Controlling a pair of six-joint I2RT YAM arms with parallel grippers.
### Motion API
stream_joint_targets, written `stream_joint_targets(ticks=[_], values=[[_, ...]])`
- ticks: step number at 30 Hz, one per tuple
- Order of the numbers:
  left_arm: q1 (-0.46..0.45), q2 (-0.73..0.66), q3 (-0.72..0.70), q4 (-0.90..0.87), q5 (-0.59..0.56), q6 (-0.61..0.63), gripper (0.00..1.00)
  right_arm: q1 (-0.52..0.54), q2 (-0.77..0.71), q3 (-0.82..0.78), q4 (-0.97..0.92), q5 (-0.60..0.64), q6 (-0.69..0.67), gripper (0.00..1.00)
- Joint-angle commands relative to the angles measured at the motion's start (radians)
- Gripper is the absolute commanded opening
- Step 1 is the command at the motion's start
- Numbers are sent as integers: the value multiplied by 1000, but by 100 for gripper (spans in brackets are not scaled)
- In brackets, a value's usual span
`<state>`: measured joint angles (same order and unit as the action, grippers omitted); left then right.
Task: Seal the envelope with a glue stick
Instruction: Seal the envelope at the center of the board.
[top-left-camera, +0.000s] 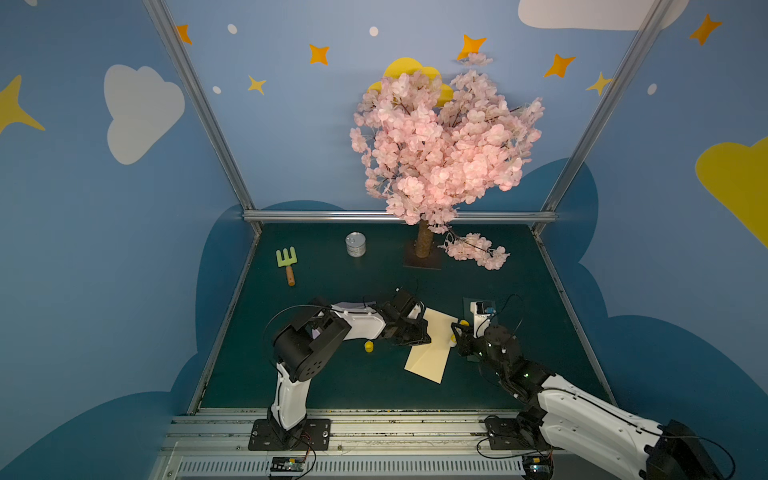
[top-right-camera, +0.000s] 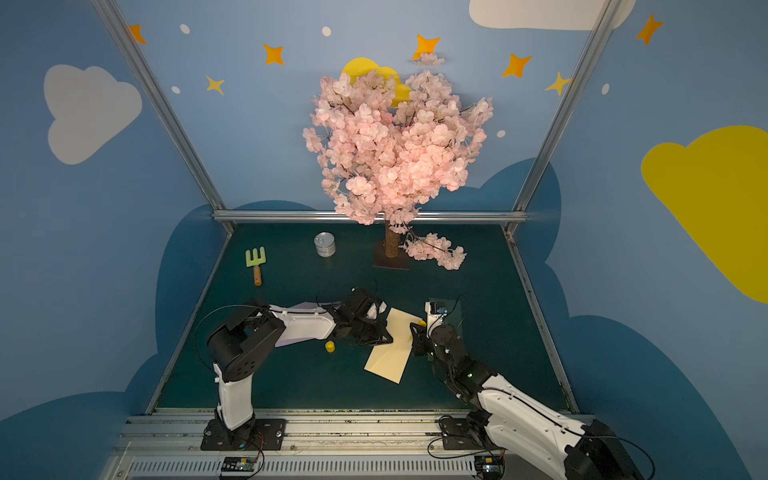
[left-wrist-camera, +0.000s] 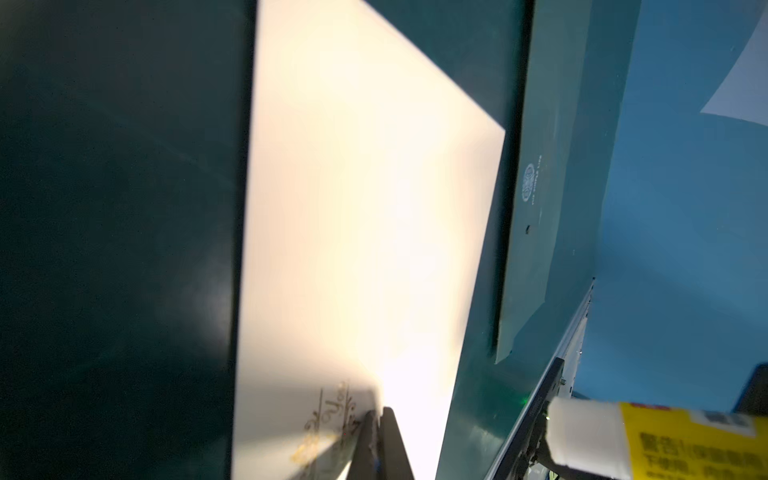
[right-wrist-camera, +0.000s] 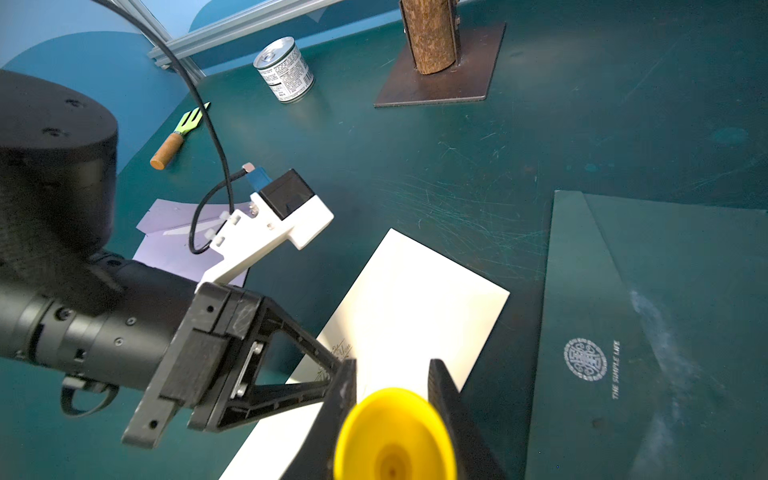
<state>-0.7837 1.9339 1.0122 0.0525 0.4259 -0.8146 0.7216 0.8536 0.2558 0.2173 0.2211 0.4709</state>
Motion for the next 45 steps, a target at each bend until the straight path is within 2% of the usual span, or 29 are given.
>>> stream_joint_targets(ticks=[1,9,17,23,29,36,45], values=[[20,0,-73,-224,-57,45,3,-4,-14,-3,-13,17,-11,0],[6,-42,-91,-241,-29,66,3,-5,-1,-2,-2,20,-6,0],[-49,41,-9,-235,-28,42,3,-5,-1,0,-1,15,-8,0],[-33,101,74,-262,-59,53,3,-7,0,2,-1,15,-11,0],[-9,79,120,-295,-81,69,3,-8,10,-1,4,17,-12,0],[-1,14,114,-239,-12,35,3,-14,-14,0,-9,32,-20,0],[-26,96,190,-200,48,22,3,-42,-85,2,-81,48,-33,0]])
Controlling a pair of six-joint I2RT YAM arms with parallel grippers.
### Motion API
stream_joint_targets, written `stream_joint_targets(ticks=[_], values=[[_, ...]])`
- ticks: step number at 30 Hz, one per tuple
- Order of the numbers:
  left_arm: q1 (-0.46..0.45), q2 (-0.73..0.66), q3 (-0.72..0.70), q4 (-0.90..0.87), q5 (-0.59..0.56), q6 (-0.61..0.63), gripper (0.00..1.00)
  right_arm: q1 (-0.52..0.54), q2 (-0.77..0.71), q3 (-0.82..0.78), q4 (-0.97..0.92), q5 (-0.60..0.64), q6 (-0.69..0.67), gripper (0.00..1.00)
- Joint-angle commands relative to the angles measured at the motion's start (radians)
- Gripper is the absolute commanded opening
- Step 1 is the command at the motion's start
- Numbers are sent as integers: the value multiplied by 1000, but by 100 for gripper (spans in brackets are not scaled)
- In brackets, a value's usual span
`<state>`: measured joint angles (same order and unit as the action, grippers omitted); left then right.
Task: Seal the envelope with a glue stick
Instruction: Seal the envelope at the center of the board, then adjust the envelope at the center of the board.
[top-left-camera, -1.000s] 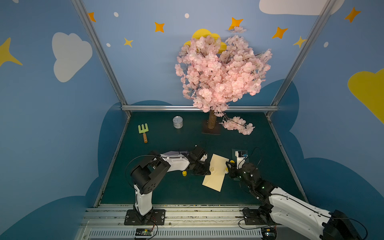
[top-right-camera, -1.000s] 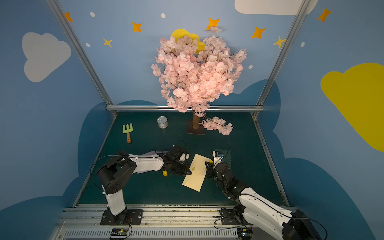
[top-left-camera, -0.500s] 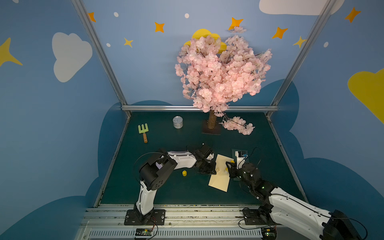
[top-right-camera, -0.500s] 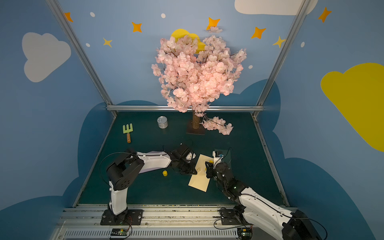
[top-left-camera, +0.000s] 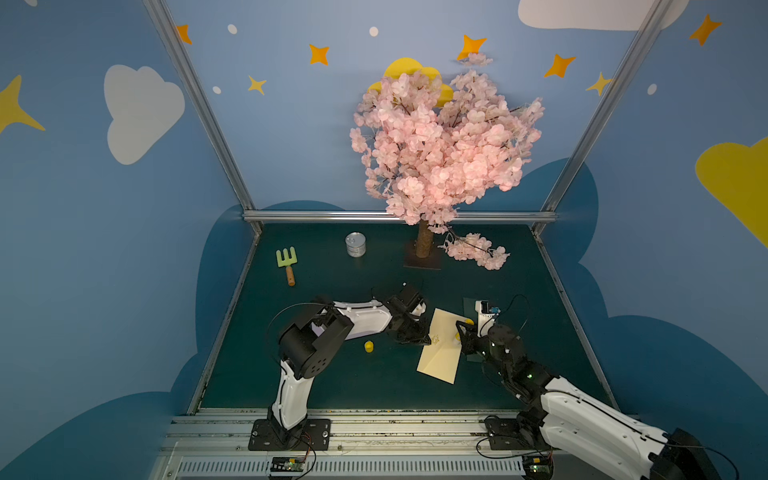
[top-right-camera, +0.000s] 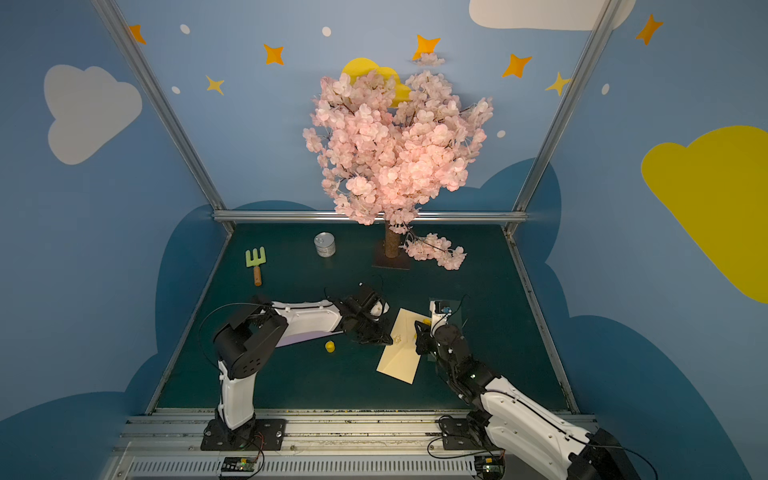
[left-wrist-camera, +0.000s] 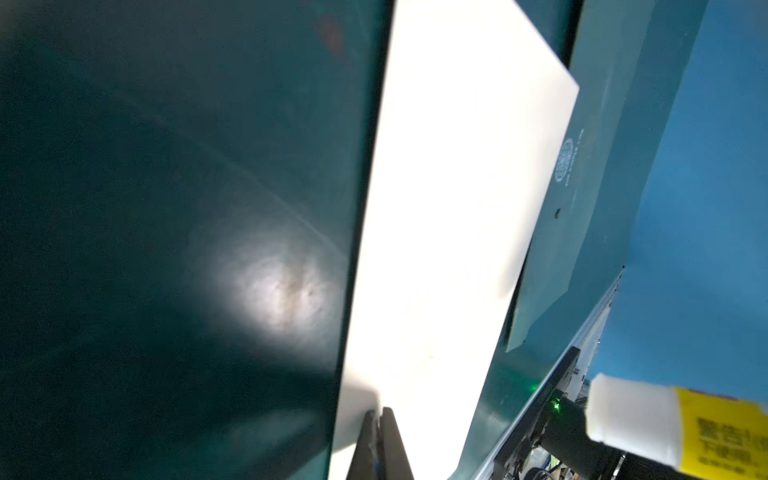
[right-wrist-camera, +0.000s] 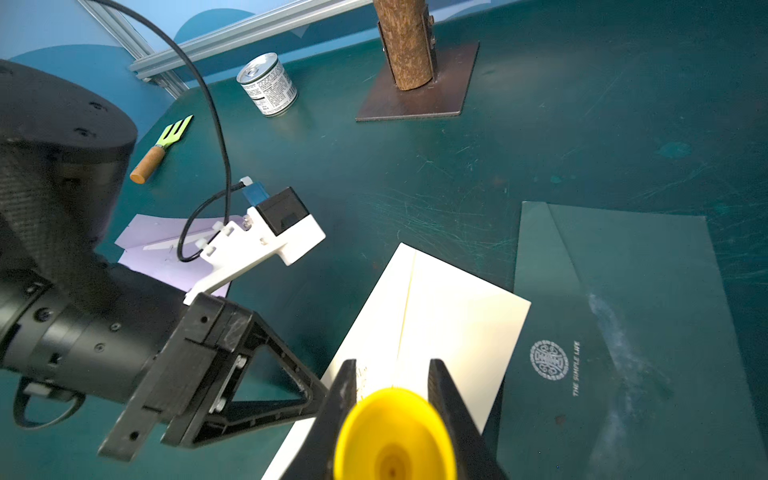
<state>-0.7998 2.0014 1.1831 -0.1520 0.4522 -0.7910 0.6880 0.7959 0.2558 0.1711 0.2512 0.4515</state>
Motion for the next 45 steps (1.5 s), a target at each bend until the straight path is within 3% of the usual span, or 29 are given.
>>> stream_joint_targets(ticks=[1,22,30,37,45], values=[[-12,31,24,2,17,-2,3,-12,-37,0,-40,17,-16,0],[-29,158,117,-42,-27,-8,3,-44,-69,-19,-70,2,-5,0],[17,48,-30,-137,-170,2,3,-51,-78,-28,-73,5,-1,0],[63,-60,-161,-97,-173,-20,3,-54,-80,-28,-73,-2,0,0],[18,-141,1,-130,-87,23,3,-79,-148,-1,-144,34,47,0]])
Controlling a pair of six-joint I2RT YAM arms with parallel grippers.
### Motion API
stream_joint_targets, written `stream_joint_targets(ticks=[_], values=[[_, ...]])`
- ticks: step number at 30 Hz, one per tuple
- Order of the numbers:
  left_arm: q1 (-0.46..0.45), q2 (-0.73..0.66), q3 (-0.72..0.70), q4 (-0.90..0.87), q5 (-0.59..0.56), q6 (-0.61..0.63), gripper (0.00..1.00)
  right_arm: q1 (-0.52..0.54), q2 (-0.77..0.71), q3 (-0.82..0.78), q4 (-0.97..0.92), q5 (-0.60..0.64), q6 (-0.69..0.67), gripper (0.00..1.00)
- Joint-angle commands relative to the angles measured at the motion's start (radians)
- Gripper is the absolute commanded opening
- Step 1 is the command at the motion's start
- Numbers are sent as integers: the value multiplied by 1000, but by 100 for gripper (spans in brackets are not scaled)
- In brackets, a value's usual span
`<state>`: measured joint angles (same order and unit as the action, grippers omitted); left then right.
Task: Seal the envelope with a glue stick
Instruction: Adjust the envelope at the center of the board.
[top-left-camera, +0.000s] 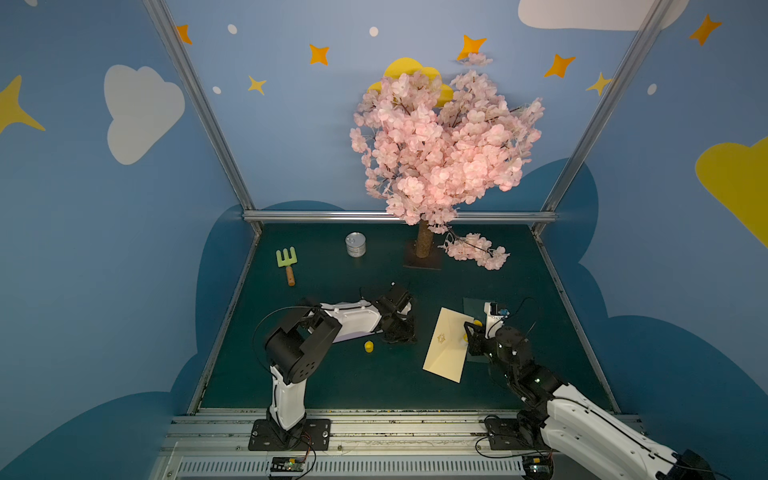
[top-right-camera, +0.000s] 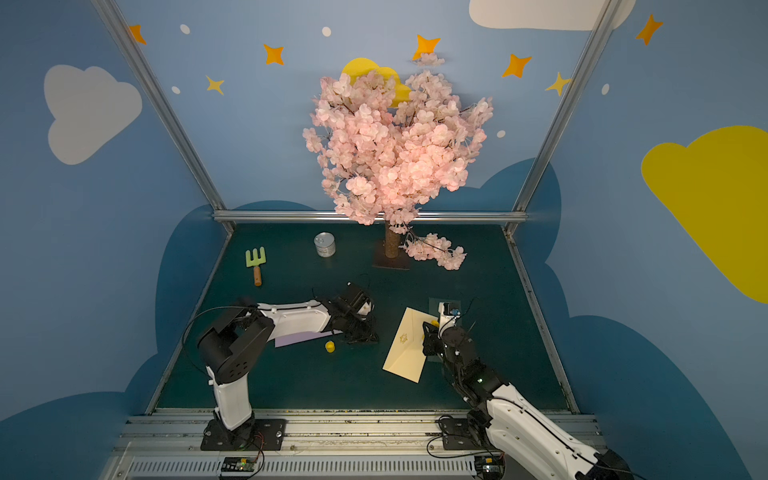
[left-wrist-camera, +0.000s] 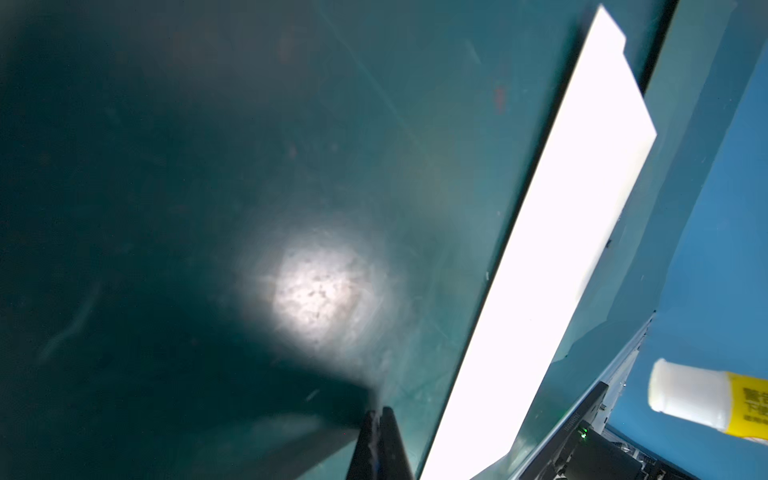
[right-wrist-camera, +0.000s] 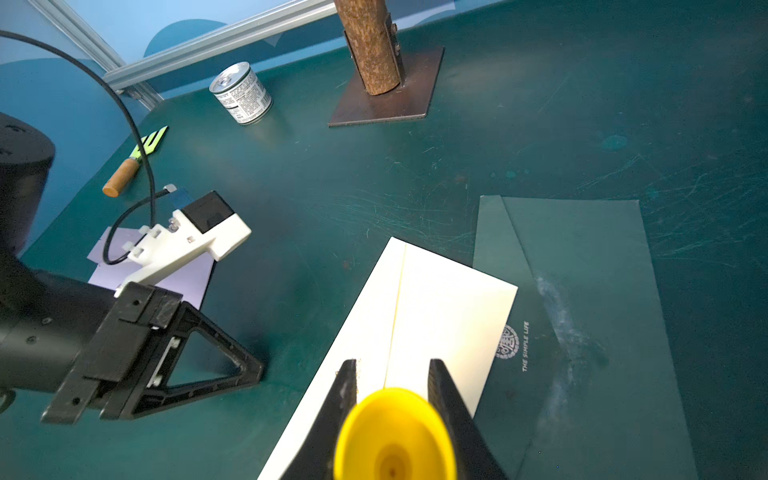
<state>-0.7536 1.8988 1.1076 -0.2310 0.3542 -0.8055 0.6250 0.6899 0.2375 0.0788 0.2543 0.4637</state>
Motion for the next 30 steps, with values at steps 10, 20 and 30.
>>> stream_joint_targets(ticks=[10,20,30], values=[[-74,-49,138,-25,75,30,30,-119,-149,76,-205,-30,98,0],[61,-436,56,-416,-237,218,81,-136,-77,105,-139,-133,106,0],[307,-753,-124,-580,-456,536,100,-136,15,90,-19,-219,167,0]])
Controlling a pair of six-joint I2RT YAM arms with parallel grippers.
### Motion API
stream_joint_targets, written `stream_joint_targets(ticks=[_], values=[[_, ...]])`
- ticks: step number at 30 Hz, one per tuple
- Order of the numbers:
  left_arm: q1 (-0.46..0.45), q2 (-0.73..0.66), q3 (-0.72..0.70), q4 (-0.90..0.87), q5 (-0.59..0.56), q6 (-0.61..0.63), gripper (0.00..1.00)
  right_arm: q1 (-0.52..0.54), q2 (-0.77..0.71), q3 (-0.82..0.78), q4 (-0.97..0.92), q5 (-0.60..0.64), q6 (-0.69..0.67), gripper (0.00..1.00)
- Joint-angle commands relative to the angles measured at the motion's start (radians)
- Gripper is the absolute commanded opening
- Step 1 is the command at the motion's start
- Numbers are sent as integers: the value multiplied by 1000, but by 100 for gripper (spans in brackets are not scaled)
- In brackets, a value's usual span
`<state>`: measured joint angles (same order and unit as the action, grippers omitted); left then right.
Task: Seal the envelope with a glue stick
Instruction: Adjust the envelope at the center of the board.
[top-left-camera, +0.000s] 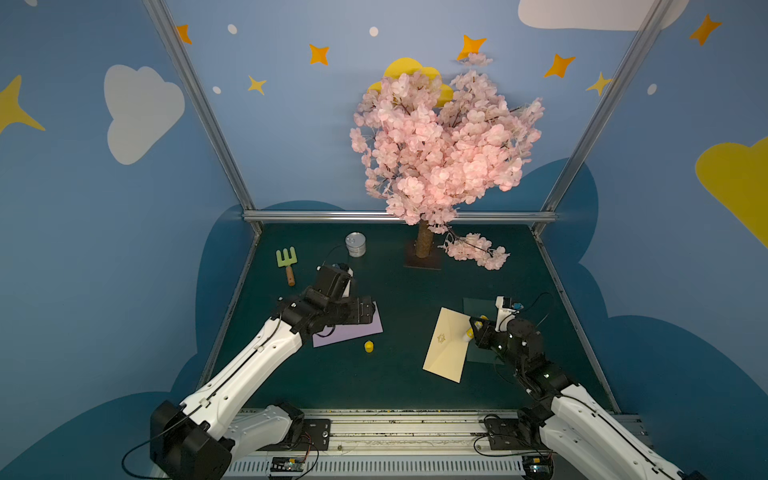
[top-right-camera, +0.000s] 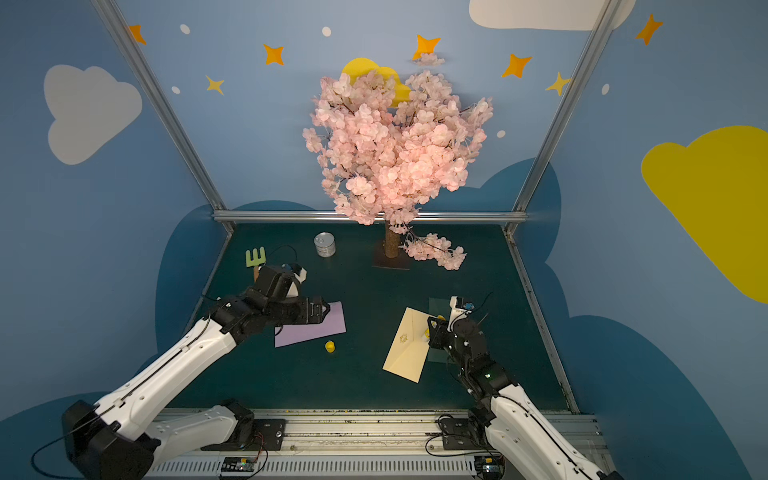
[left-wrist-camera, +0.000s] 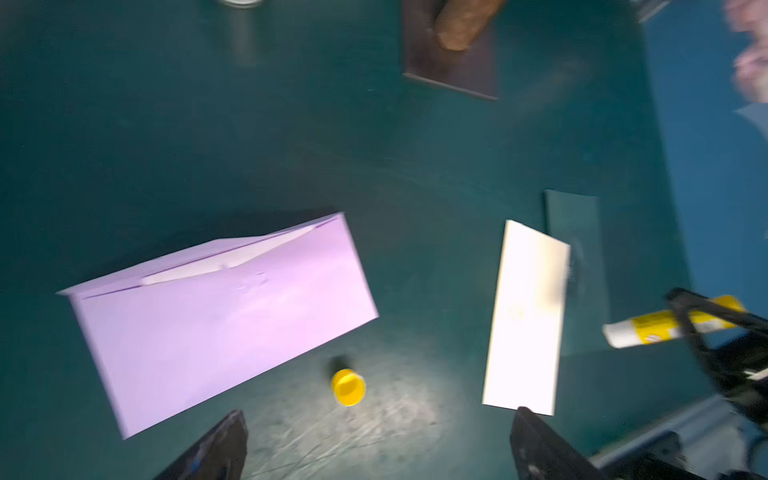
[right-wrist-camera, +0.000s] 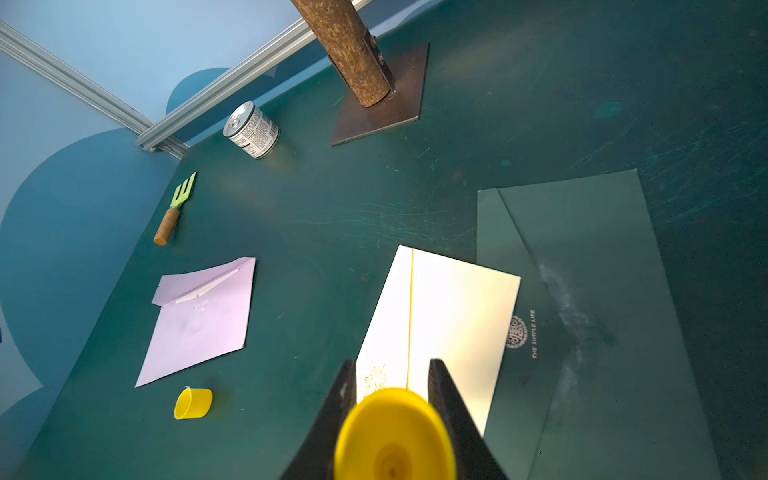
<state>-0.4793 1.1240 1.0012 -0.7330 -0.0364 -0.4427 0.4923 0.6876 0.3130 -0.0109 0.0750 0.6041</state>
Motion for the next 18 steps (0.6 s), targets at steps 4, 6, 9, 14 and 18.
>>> stream_joint_targets(ticks=[4,6,9,14,18], values=[[88,139,19,-68,-108,351,100,-4,45,19,95,-59,40,0],[94,205,47,-70,-122,448,100,-4,43,19,89,-62,40,0],[112,298,59,-58,-98,588,100,-4,29,7,88,-61,43,0],[137,421,92,-40,-138,724,100,-5,21,-7,86,-63,46,0],[185,479,99,17,-146,817,100,-8,34,-21,104,-75,57,0]])
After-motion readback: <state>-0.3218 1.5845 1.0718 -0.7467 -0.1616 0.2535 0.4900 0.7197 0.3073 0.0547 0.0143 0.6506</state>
